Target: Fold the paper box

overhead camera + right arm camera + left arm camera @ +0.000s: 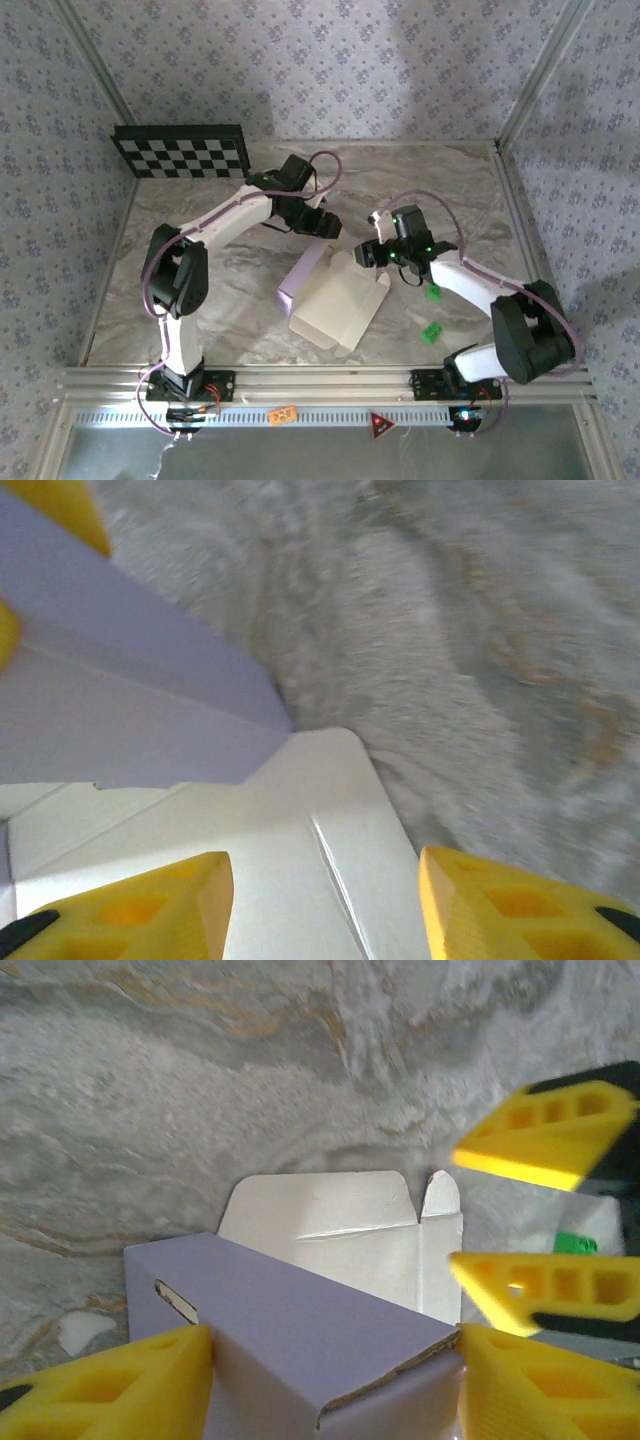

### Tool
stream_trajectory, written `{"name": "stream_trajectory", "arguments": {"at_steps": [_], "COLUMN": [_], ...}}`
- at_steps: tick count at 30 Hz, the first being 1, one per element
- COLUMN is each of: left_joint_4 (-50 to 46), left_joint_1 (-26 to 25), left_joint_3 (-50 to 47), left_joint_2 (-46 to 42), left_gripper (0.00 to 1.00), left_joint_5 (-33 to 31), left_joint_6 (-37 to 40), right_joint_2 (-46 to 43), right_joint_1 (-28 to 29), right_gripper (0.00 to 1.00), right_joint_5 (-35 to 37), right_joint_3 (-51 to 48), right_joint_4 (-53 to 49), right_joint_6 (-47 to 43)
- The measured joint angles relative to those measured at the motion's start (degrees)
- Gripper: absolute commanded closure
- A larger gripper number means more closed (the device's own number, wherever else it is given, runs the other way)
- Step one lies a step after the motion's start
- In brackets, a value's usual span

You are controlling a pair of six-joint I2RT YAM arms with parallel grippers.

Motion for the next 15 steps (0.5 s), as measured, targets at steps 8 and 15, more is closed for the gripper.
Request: {"name": "stream_trajectory", "arguments": {"at_steps": [8,15], "left_joint_4": [-4.3,-4.9], "left_joint_1": [0.0,0.0], "left_joint_3": [0.0,0.0], "left_joint_2": [0.0,0.1], "left_gripper": [0.38,0.38], "left_joint_5": [4.0,5.0], "left_joint_6": [3.6,4.4], "right_joint_2": [4.5,9.4], "right_joint_1": [2.3,2.9], "right_gripper": [0.43,0.48], "right_joint_5": [-11.0,-14.8], "right_joint_3": [-3.0,-7.1], "right_joint_4": [13.3,26.0], "right_joint_6": [-10.7,-12.6]}}
